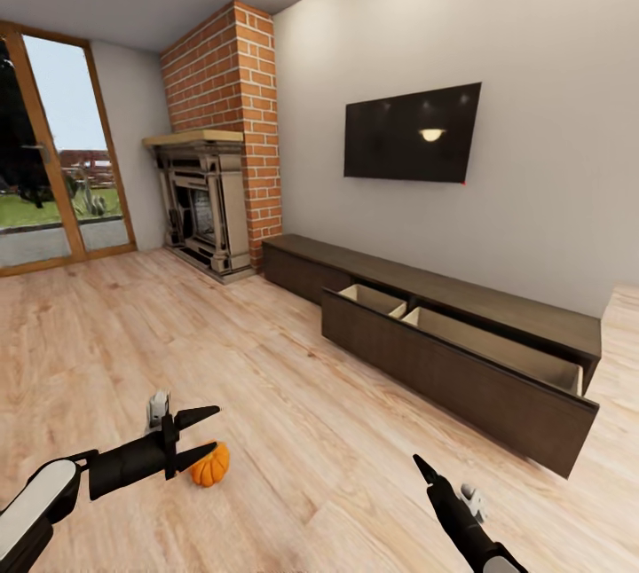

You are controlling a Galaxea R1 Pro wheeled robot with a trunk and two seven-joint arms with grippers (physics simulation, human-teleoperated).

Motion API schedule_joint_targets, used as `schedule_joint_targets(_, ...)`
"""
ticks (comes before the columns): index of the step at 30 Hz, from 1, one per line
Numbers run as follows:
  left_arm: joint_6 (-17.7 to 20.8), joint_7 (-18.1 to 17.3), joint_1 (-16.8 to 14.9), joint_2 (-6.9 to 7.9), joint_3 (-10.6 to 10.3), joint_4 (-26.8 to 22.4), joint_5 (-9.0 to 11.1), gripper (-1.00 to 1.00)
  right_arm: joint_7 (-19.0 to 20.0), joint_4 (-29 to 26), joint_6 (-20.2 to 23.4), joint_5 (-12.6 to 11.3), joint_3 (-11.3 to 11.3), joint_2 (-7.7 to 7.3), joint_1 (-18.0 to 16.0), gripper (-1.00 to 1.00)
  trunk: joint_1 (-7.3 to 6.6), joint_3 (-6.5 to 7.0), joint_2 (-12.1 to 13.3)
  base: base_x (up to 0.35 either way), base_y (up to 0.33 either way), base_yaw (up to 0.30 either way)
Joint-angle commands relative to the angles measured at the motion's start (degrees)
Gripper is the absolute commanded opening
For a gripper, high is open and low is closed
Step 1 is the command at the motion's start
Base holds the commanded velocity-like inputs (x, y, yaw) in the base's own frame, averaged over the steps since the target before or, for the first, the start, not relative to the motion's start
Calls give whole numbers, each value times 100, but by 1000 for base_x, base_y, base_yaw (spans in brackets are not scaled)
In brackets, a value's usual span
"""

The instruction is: Place each of the two pumpkins and all three candles from the living room inside a cabinet in the living room (use any cabinet), then make sure every cabinet is closed, and position the cauldron so it is next to a table in the living room.

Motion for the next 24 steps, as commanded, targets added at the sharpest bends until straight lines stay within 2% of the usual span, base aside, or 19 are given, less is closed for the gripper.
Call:
schedule_joint_targets(1,1,-56,-6,4,-10,5,-44,100,14,3,-6,-59,47,-4,-2,100,-2,2,-3,-85,0,164)
schedule_joint_targets(12,1,-56,-6,4,-10,5,-47,100,-8,3,-78,-59,54,3,0,100,-2,88,-3,-84,0,160)
schedule_joint_targets(18,1,-56,-6,5,-4,41,-47,100,-30,3,-384,-24,56,4,1,100,-2,134,-3,-83,0,159)
schedule_joint_targets(20,1,-56,-6,5,-2,87,-47,100,-32,-2,-457,136,56,10,-2,100,-2,149,-3,-84,0,152)
schedule_joint_targets(23,1,-56,-6,5,-2,107,-47,100,-38,-11,-740,845,56,26,-2,100,-2,156,-3,-83,0,49)
schedule_joint_targets(24,1,-56,-6,5,-2,108,-47,100,-46,-10,-783,956,56,34,-2,100,-2,157,-3,-83,0,21)
